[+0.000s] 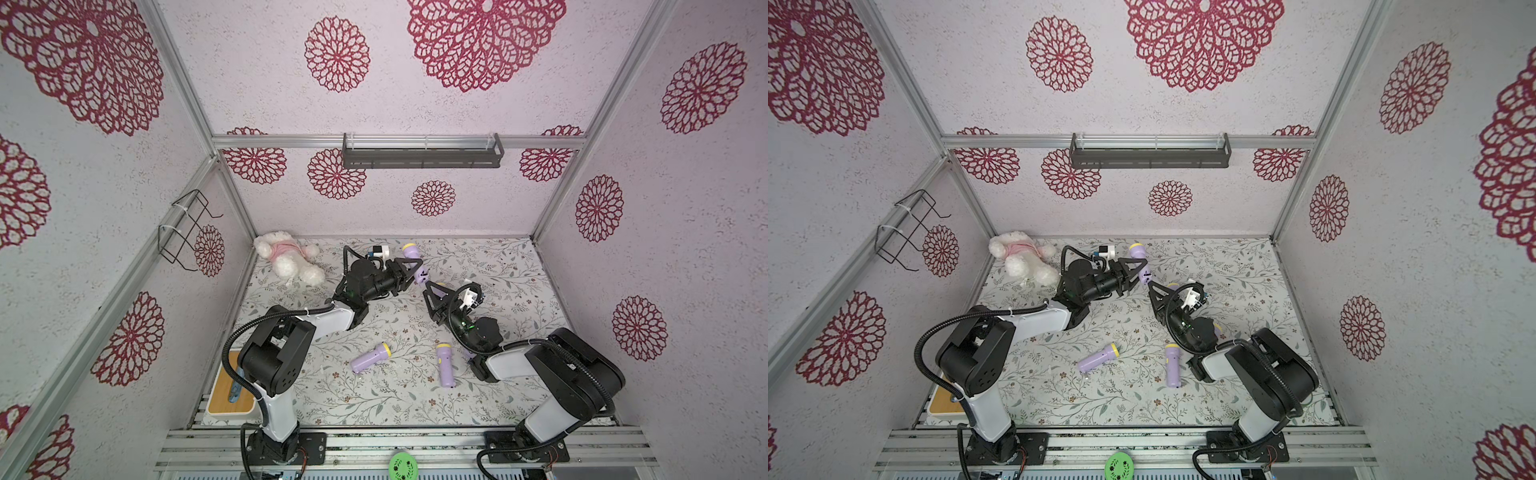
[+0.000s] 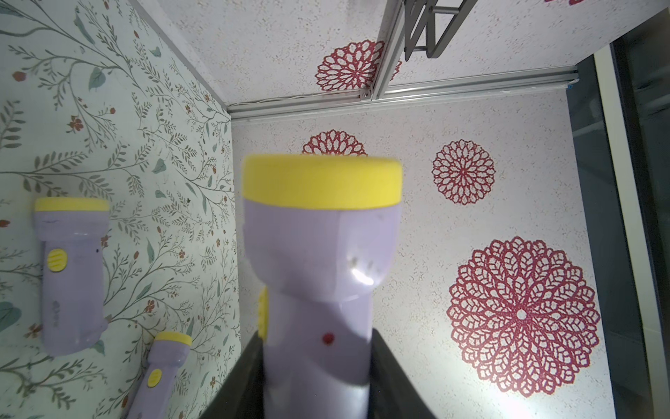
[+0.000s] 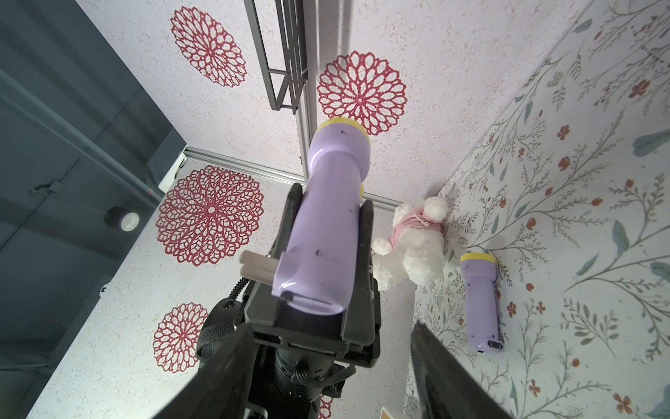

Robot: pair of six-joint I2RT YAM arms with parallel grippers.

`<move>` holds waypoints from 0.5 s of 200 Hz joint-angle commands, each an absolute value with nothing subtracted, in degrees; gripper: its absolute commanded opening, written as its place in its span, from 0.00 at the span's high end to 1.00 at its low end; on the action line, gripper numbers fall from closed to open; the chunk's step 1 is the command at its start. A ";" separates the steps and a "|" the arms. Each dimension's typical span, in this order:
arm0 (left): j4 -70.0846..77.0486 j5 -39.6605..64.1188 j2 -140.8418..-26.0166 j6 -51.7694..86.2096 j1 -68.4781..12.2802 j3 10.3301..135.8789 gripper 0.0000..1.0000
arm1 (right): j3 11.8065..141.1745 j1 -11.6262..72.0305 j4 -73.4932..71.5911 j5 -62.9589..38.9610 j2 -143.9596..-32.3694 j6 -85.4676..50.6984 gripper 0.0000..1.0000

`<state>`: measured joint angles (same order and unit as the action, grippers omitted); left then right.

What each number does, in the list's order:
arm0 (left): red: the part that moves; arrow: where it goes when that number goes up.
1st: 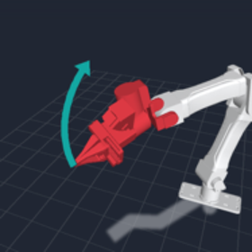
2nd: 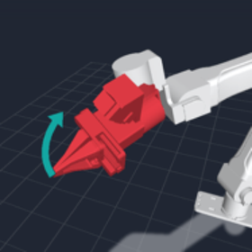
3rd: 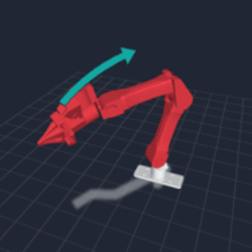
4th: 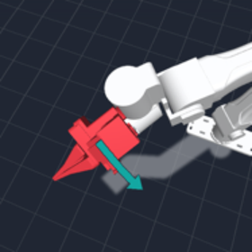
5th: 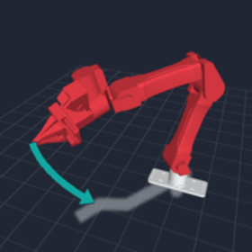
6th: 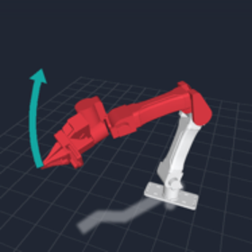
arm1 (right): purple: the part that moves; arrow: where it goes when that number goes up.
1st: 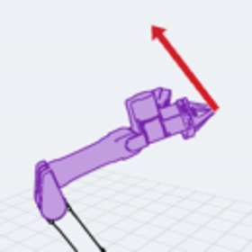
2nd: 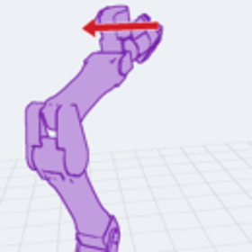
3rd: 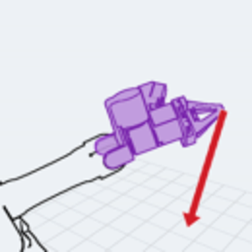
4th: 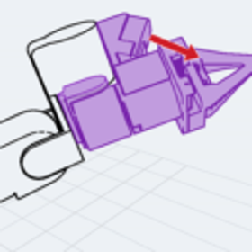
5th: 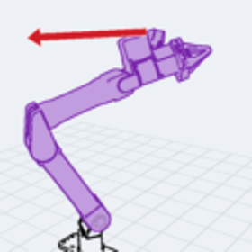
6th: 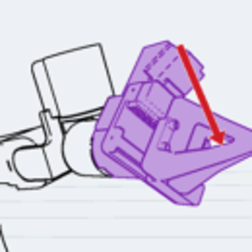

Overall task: Close the plug at the bottom of the flashlight
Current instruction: Close the plug of the flashlight.

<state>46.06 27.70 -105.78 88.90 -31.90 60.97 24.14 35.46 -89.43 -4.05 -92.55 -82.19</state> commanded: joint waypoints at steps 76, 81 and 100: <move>53.11 27.20 -107.48 91.31 -32.96 59.68 1.00 | 27.16 35.93 -96.59 -3.05 -93.25 -82.12 0.37; 53.46 27.17 -107.63 91.47 -32.97 59.68 1.00 | 27.16 35.95 -96.64 -2.98 -93.34 -82.09 0.38; 53.32 27.00 -107.50 91.45 -33.14 59.67 1.00 | 27.16 36.11 -96.60 -2.76 -93.34 -82.05 0.40</move>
<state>49.08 27.46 -106.87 90.04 -32.51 59.99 25.76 35.62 -90.00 -3.27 -93.32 -82.37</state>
